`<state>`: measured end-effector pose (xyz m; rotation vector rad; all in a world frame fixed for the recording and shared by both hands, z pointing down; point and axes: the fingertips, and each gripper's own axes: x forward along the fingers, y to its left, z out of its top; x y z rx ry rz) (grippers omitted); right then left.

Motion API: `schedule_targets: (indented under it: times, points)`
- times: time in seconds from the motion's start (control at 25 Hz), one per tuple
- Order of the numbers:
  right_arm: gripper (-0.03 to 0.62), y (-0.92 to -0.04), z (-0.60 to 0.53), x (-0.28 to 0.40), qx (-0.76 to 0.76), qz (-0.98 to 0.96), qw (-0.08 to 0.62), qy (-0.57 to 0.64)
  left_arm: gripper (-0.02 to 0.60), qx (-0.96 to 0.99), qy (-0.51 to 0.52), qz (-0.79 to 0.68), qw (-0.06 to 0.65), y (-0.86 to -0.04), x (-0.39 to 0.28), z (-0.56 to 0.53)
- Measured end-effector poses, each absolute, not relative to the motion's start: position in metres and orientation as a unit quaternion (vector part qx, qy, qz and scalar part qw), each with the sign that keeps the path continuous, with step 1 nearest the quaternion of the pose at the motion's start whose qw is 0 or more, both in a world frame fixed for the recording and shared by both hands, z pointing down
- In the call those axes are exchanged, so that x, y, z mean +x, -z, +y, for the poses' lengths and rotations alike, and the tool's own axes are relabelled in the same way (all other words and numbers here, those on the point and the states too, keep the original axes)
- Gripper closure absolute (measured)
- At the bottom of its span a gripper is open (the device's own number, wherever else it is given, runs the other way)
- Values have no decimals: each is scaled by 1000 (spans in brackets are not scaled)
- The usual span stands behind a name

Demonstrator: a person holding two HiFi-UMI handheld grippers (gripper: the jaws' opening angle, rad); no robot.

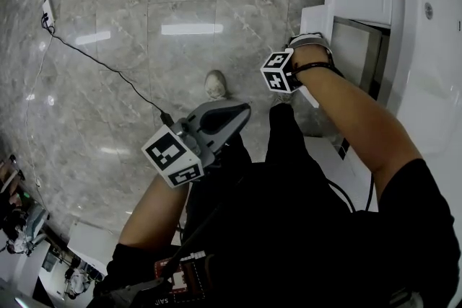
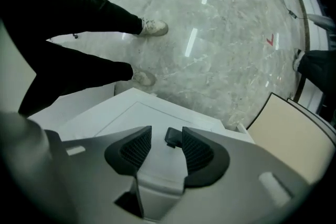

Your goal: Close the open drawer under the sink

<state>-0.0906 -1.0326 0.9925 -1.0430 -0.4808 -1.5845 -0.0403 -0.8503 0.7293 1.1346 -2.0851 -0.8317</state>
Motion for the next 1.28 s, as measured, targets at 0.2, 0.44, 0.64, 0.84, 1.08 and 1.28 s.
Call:
schedule_targets:
  times: [0.2,0.44,0.64,0.84,1.08,1.28]
  points:
    - [441,-1002,-1040,-94,-416,-178,573,683,581,429,318,-784,317,-736,-34,-850]
    - [473,-1006,-1045,-101,-402,-169,580,688,581,427,319,-785,317,-735,-32,-847]
    - [480,-1006,-1062,-100,-397,-163,583,690,581,424,323,-784,318,-737,-30,-846]
    - [492,-1008,-1067,-99,-401,-168,580,689,581,429,323,-780,320,-739,-29,-851]
    - [500,-1006,-1066,-98,-407,-177,579,684,581,435,320,-778,322,-736,-29,-857]
    - [503,-1005,-1068,-99,-408,-180,579,683,581,437,317,-776,326,-736,-29,-862]
